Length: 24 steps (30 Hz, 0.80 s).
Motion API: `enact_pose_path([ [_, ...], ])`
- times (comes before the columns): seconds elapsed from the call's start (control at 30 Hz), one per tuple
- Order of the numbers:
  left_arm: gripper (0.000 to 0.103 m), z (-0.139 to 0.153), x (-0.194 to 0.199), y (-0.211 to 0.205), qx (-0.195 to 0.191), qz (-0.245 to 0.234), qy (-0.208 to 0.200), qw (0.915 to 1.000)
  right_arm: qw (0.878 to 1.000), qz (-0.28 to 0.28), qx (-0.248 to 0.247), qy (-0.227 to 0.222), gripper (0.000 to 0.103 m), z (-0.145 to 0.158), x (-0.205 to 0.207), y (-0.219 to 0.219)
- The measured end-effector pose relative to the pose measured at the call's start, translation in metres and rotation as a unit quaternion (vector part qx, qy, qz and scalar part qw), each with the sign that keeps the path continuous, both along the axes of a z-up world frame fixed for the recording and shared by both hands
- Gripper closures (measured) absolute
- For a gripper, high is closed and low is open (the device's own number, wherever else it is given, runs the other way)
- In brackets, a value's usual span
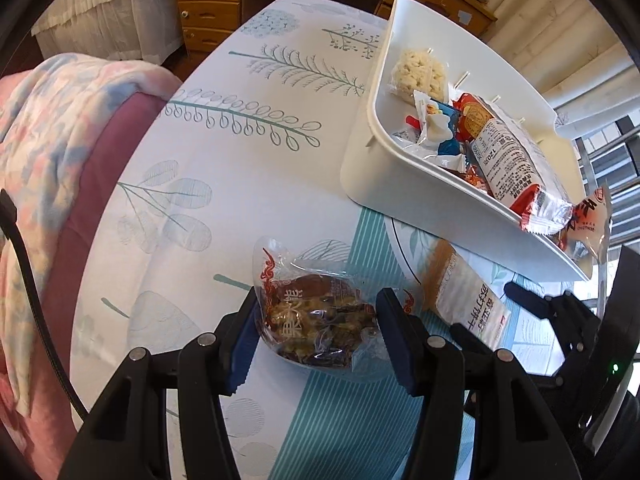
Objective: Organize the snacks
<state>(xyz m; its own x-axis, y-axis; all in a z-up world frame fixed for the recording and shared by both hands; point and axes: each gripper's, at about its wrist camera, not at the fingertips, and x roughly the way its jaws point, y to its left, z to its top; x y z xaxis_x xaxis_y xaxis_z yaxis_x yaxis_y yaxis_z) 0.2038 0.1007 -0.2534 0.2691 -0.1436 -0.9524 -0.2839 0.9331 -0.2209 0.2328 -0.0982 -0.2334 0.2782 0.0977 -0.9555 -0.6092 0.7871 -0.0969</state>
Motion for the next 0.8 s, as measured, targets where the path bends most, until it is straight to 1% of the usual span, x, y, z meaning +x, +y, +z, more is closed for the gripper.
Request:
enact_pose_path([
  [0.17,0.048,0.008,-0.010,0.001,-0.008,-0.009,-0.013,0.9998,1.000,0.007,0.001,0.004,0.019,-0.006,0.002,0.004],
  [0.2,0.048,0.010,-0.011,0.000,-0.009,-0.012,-0.016,0.9998,1.000,0.009,0.001,0.005,0.017,-0.010,0.004,0.012],
  [0.37,0.048,0.017,-0.013,0.002,-0.019,-0.026,-0.033,0.9989,1.000,0.003,0.013,0.019,0.007,-0.018,0.011,0.016],
  [0.5,0.048,0.023,-0.013,0.004,-0.027,-0.038,-0.046,0.9978,0.999,-0.002,0.030,0.037,0.006,-0.031,0.009,0.012],
  [0.63,0.048,0.025,-0.012,0.006,-0.029,-0.053,-0.052,0.9969,0.999,-0.006,0.034,0.026,0.001,-0.035,0.009,0.017],
  [0.73,0.048,0.026,-0.011,0.008,-0.030,-0.059,-0.052,0.9965,0.999,-0.011,0.031,0.015,0.001,-0.038,0.007,0.023],
  [0.8,0.048,0.026,-0.010,0.010,-0.030,-0.064,-0.052,0.9961,0.999,-0.025,0.032,0.013,0.001,-0.039,0.007,0.026],
])
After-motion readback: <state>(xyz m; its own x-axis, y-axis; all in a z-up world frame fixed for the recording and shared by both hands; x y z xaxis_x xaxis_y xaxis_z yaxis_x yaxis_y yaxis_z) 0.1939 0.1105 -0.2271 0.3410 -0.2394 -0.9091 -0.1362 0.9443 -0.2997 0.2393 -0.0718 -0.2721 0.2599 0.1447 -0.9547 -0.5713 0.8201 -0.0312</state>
